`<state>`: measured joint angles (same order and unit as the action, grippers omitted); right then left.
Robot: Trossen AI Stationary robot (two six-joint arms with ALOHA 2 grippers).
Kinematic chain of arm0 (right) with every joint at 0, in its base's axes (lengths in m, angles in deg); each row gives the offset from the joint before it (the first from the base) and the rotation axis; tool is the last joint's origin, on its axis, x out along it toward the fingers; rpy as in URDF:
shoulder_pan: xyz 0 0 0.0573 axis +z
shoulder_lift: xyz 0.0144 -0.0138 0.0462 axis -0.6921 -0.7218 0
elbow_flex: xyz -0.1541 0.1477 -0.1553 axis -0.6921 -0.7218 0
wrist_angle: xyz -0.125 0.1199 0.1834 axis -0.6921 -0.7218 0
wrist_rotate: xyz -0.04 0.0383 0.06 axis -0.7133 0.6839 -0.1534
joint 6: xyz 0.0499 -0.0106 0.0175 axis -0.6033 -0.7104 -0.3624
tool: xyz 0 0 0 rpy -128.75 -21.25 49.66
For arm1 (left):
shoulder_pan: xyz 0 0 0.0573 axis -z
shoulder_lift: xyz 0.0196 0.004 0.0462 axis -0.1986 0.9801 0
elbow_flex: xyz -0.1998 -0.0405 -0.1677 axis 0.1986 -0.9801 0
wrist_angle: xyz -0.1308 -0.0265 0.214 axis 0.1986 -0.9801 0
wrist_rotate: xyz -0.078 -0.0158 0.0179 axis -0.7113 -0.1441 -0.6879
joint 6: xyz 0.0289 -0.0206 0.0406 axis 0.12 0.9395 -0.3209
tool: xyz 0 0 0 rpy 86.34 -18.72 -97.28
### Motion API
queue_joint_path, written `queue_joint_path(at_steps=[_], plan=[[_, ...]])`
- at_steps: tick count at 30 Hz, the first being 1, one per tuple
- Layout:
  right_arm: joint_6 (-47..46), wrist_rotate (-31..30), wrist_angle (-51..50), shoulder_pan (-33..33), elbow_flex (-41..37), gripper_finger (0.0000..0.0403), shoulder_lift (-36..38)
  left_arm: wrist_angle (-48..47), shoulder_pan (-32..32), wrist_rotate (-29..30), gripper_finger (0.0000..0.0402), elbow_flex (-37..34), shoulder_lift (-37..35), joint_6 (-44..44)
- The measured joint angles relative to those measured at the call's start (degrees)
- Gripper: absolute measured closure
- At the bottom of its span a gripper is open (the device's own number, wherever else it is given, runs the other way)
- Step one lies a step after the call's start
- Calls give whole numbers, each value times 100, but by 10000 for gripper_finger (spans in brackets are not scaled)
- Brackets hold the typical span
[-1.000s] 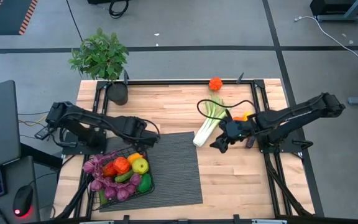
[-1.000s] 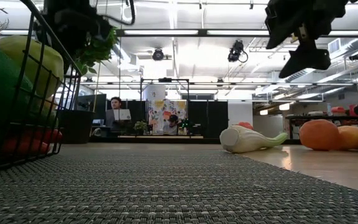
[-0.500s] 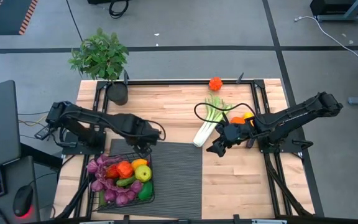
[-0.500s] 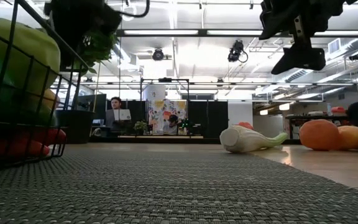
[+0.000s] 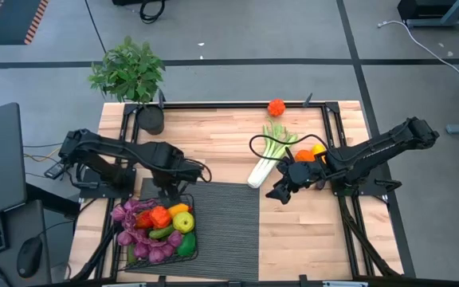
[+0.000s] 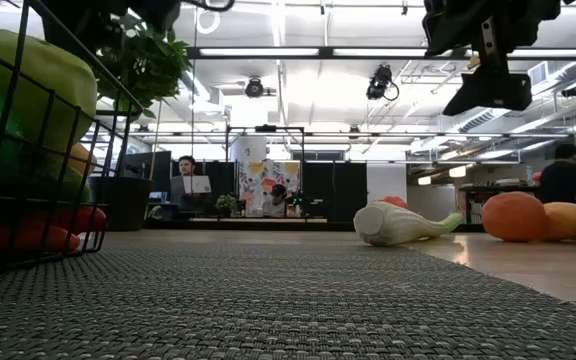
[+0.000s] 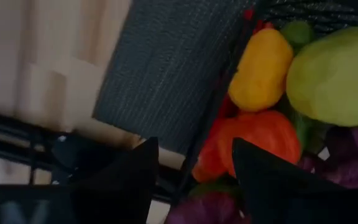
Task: Build produce basket
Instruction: Adjust the wire basket
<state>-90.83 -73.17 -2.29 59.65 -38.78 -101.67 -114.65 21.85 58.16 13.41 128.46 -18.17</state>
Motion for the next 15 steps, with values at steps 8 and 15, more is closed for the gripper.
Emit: queue_joint_path(at_steps=[8, 15], plan=[[-131, -29, -5, 70, 0, 85, 0, 550, 58, -590, 187, -724, 7, -324], [-131, -42, -10, 90, 0, 85, 0, 1545, 113, -643, 199, -1344, 5, -274]])
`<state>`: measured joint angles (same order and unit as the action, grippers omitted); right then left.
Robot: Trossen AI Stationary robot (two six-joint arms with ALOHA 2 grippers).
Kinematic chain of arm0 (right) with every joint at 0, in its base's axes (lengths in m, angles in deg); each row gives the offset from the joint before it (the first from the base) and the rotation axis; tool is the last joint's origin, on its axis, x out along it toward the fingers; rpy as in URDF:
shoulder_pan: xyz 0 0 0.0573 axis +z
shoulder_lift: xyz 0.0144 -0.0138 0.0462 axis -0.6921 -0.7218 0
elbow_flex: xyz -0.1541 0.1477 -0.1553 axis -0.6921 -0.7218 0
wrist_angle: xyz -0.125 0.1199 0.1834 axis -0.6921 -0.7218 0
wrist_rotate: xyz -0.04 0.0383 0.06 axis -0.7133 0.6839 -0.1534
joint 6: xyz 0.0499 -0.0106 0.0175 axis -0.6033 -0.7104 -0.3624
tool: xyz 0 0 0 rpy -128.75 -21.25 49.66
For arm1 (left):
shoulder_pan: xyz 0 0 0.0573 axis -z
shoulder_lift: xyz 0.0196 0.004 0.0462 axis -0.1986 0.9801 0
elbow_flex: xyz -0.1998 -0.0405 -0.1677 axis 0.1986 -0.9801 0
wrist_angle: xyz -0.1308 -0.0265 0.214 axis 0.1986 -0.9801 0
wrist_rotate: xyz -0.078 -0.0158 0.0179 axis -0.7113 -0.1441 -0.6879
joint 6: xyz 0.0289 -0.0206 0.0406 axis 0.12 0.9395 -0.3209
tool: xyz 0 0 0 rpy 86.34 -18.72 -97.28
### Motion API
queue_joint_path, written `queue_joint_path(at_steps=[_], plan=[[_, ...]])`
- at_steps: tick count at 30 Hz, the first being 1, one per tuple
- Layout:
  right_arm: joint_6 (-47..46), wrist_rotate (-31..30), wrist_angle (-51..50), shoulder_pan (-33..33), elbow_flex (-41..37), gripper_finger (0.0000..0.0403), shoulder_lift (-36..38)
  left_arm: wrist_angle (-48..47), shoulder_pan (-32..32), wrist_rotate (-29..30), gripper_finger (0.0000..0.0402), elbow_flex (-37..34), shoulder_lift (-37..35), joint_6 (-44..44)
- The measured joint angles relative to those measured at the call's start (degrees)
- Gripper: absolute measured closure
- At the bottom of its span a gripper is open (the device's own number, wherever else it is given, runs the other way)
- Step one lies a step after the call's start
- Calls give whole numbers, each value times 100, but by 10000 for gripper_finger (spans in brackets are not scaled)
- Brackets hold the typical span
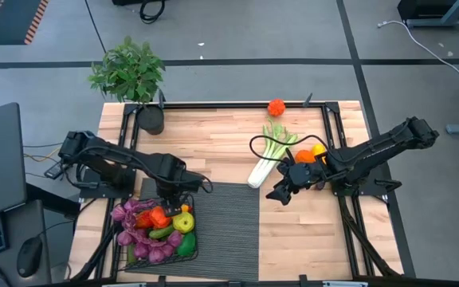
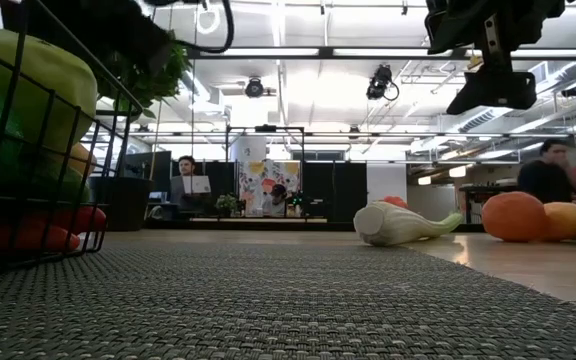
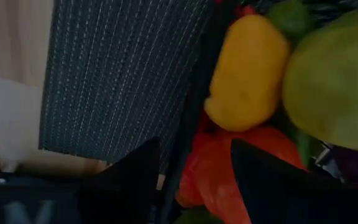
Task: Build produce basket
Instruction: Adjust the wire basket
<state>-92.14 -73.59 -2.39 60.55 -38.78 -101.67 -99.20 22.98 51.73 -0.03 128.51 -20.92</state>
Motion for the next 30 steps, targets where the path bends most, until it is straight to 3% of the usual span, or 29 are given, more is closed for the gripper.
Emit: queue_joint_path(at_steps=[8, 15, 30], plan=[[0, 2, -2, 0, 0, 85, 2, 252, -8, -271, 245, -613, 0, -326], [0, -129, -2, 0, 0, 85, 2, 246, -56, -421, 382, -563, -2, -533], [26, -280, -4, 0, 0, 85, 4, -203, -345, -343, 397, 303, 7, -1237]])
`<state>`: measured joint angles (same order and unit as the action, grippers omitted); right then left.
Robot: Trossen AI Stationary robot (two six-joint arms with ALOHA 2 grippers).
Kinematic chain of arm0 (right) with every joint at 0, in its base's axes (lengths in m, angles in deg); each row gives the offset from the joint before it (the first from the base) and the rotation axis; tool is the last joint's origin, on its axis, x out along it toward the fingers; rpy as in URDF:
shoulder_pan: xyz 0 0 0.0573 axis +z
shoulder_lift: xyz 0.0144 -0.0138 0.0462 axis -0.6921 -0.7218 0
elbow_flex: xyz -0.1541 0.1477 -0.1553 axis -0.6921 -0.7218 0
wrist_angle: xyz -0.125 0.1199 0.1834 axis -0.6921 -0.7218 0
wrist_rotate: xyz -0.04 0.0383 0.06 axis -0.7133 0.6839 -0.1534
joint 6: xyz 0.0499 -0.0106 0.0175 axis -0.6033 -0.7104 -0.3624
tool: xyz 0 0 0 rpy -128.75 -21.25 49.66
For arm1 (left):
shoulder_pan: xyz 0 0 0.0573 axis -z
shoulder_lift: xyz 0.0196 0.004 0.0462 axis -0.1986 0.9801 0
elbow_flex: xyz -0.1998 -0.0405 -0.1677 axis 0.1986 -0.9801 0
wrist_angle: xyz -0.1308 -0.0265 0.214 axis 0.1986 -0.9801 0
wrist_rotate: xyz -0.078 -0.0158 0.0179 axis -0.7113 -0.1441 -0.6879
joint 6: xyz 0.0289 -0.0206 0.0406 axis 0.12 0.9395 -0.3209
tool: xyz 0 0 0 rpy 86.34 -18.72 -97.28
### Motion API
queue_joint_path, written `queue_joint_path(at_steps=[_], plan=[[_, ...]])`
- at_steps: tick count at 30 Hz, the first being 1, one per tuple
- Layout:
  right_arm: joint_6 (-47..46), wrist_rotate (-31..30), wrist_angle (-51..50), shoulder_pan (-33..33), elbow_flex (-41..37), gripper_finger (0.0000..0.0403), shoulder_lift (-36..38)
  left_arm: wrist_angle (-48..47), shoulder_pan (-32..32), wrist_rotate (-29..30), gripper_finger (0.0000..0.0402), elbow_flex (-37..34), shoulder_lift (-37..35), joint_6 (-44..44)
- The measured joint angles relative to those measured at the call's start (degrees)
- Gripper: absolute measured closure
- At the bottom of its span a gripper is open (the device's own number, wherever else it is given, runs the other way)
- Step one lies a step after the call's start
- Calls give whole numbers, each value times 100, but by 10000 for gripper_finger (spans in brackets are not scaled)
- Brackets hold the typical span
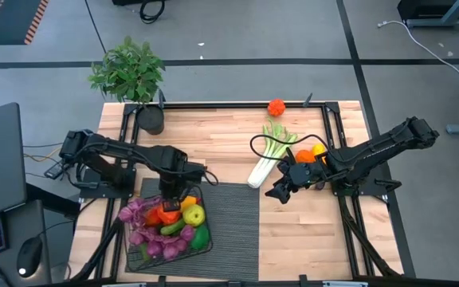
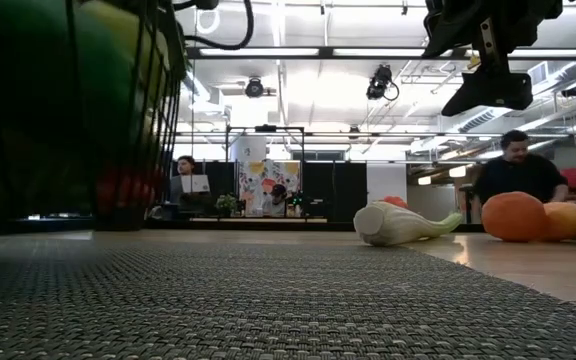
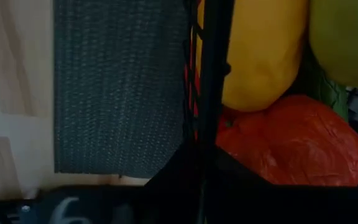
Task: Build produce basket
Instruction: Adjust the wire basket
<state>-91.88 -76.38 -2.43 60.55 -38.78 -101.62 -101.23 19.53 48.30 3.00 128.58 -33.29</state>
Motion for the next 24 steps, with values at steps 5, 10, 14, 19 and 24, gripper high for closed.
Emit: queue_joint_path(at_steps=[5, 10, 14, 19, 24], plan=[[75, 2, 0, 0, 0, 85, 0, -7, -53, -539, 397, 156, 0, -552], [77, 2, 0, 0, 0, 85, 0, -11, -3, -671, 397, 161, 0, -975], [66, 2, -1, 0, 0, 85, 0, -5, 70, -580, 397, 161, 0, -1289], [68, -7, -2, 0, 0, 85, 0, 51, 214, -556, 397, 163, 48, -1361], [61, -116, -2, 0, 0, 85, 0, 300, 386, -545, 397, 163, 218, -1275]])
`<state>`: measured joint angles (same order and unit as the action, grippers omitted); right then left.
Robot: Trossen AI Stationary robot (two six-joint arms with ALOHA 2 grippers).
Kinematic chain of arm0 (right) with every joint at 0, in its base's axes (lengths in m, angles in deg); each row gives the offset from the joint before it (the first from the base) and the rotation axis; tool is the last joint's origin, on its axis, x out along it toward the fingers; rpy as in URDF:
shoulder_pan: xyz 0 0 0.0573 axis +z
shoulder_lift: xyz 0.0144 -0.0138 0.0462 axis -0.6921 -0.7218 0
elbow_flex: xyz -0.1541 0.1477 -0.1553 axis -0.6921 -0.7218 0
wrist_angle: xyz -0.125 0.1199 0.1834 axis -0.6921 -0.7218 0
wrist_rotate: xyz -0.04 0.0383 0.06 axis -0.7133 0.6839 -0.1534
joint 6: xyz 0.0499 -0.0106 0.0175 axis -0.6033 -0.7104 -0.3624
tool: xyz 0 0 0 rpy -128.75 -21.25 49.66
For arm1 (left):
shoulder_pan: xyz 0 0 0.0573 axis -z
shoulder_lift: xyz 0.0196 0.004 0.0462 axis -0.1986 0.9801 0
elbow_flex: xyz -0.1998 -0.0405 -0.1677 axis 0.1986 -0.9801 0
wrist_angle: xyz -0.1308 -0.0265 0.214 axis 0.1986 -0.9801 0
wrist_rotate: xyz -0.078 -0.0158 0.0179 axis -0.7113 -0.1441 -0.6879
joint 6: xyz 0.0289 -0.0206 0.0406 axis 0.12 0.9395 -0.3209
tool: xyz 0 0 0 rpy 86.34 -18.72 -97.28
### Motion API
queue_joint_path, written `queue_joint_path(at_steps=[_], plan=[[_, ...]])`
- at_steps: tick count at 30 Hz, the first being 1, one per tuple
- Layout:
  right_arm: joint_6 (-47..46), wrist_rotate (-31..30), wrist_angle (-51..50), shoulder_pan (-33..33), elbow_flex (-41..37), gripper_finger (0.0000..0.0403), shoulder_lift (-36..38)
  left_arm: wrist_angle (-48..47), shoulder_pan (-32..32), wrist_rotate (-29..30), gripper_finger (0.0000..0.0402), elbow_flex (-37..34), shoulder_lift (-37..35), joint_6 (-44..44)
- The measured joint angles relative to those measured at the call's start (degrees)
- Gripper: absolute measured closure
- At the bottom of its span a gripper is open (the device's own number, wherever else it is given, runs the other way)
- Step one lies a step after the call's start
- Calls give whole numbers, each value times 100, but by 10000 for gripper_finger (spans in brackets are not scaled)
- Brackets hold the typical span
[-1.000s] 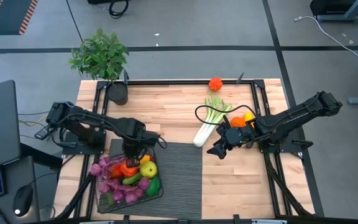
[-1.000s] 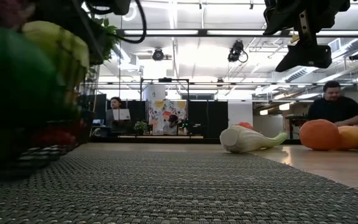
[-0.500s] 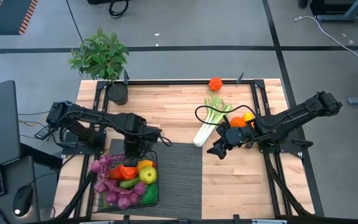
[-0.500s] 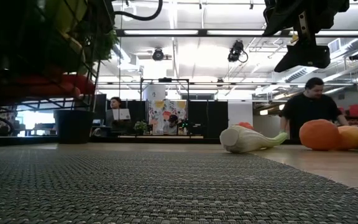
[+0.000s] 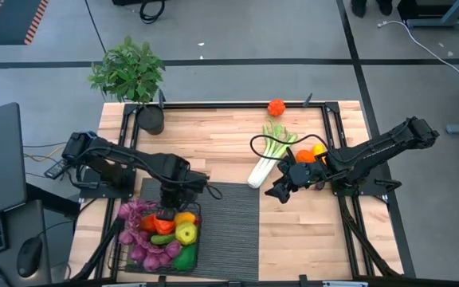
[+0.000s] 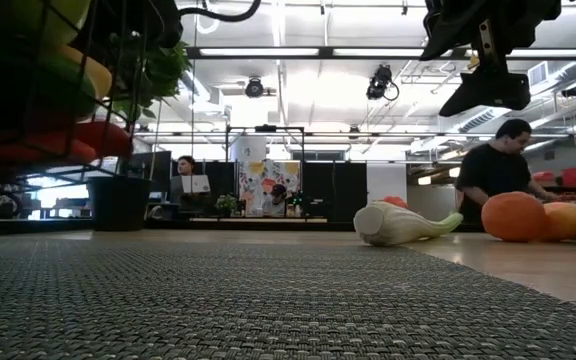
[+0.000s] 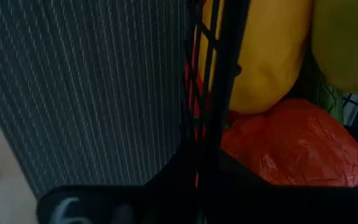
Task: Build produce basket
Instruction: Adjust the wire basket
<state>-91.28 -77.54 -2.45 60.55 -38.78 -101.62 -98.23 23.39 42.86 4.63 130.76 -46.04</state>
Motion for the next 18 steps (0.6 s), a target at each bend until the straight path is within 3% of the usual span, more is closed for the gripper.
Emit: queue_joint_path(at_steps=[10, 18], plan=[[-88, -31, -2, 0, 0, 85, 0, 271, 112, 207, 397, 4, 412, 111], [-148, -9, 8, 10, 0, 85, 0, 313, 102, -93, 397, -167, 780, 546]])
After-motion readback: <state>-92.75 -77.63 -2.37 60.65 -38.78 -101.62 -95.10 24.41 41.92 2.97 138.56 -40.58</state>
